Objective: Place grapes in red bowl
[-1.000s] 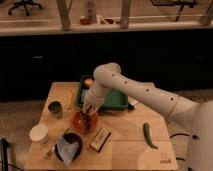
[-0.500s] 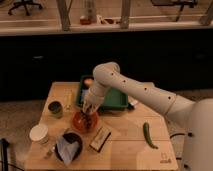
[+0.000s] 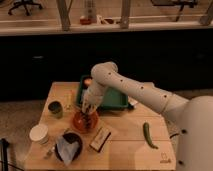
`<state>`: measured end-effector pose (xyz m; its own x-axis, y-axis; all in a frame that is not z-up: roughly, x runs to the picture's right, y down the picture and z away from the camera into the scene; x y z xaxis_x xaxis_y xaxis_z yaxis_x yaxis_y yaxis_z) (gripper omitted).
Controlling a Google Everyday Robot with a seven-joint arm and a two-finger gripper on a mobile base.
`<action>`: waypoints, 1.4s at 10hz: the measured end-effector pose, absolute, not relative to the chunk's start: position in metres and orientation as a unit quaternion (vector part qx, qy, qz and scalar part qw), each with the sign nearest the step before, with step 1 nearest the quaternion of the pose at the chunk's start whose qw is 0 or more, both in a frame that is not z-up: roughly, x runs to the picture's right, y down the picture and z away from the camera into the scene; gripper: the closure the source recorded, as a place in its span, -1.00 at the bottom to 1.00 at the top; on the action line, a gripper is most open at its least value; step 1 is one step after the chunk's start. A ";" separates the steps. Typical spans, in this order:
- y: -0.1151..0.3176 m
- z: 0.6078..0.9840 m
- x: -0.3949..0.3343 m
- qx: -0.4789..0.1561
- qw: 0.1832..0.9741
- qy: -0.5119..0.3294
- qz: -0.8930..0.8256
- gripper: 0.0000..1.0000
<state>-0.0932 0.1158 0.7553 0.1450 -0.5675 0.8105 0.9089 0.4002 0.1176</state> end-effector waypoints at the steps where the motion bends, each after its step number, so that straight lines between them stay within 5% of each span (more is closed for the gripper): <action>1: 0.116 0.756 -0.095 -0.209 0.727 -0.412 -0.508 0.95; 10: 0.112 0.768 -0.099 -0.221 0.723 -0.416 -0.504 0.94; 12: 0.112 0.769 -0.099 -0.228 0.719 -0.424 -0.502 0.75; 14: 0.112 0.768 -0.101 -0.232 0.715 -0.427 -0.502 0.33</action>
<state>-0.1009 0.1118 0.7685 0.1311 -0.5196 0.8443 0.9161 0.3890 0.0971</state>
